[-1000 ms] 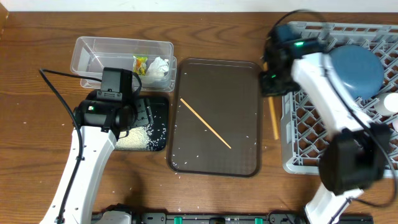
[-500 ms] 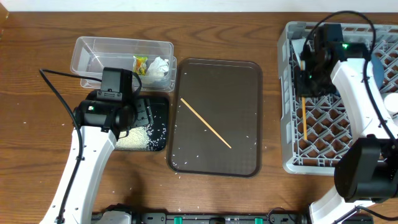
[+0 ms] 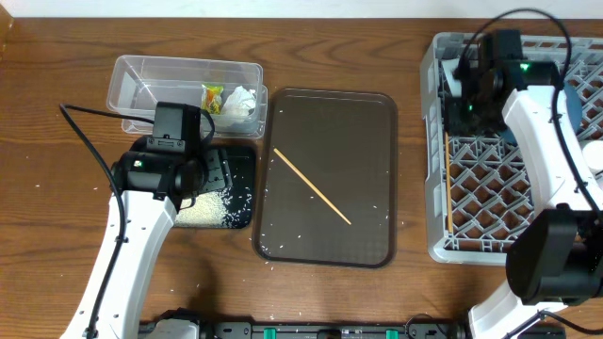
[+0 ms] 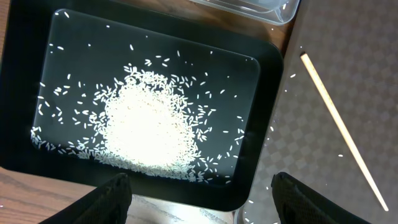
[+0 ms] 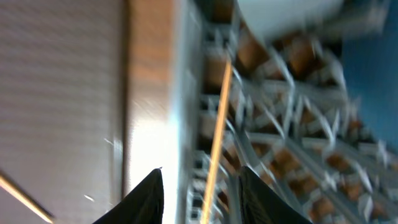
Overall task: Sort waste into correct bins and load items into the dishwasher rack
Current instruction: 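Reach the right gripper back to the remaining chopstick and grasp it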
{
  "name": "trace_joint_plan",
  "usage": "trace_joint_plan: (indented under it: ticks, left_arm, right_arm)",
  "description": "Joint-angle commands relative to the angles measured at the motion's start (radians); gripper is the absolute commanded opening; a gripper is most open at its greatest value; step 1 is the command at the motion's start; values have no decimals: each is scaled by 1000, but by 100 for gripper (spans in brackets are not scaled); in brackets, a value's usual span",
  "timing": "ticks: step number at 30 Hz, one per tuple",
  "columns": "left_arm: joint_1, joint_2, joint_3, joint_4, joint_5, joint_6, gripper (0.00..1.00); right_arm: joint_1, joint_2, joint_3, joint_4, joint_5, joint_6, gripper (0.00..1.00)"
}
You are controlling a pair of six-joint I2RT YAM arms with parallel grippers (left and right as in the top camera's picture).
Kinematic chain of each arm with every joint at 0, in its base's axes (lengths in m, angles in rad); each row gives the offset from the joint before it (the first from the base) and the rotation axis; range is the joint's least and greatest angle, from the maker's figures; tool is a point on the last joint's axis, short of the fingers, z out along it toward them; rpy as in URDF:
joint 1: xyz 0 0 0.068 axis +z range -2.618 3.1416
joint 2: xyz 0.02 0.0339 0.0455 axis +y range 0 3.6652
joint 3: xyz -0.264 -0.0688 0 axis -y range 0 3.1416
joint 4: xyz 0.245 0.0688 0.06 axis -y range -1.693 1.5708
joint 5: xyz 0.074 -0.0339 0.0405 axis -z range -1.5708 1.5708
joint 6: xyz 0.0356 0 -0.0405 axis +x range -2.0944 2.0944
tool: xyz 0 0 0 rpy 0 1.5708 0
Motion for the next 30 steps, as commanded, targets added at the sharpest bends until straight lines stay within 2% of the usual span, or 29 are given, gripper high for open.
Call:
trace_joint_plan:
  ticks: [1,6,11,13,19,26,29,30]
  left_arm:
    - [5,-3,-3,-5,-5,-6,75]
    - [5,-3,-3,-6,-5,-6,75]
    - [5,-3,-3,-6,-5,-6,75]
    - [5,-3,-3,-5,-5,-6,75]
    - [5,-3,-3,-6,-5,-6,75]
    - [5,-3,-3,-5,-6,-6,75]
    - [5,-3,-3,-5,-6,-6,75]
    - [5,-3,-3,-5,-6,-6,75]
  right_arm:
    - [63,-35,33,35,-174,-5,37]
    - [209,-12,17,81,-217,-95,39]
    - [378,55,-2,106,-217,-224,47]
    - [436,91,-2,119,-217,-241,53]
    - [570,214,-2,165,-194,-229,55]
    - [645,336,-2,169,-155,-183,52]
    - [656,365,-2,169,-117,-163,44]
    - [656,367,-2,168,-94,-146,38]
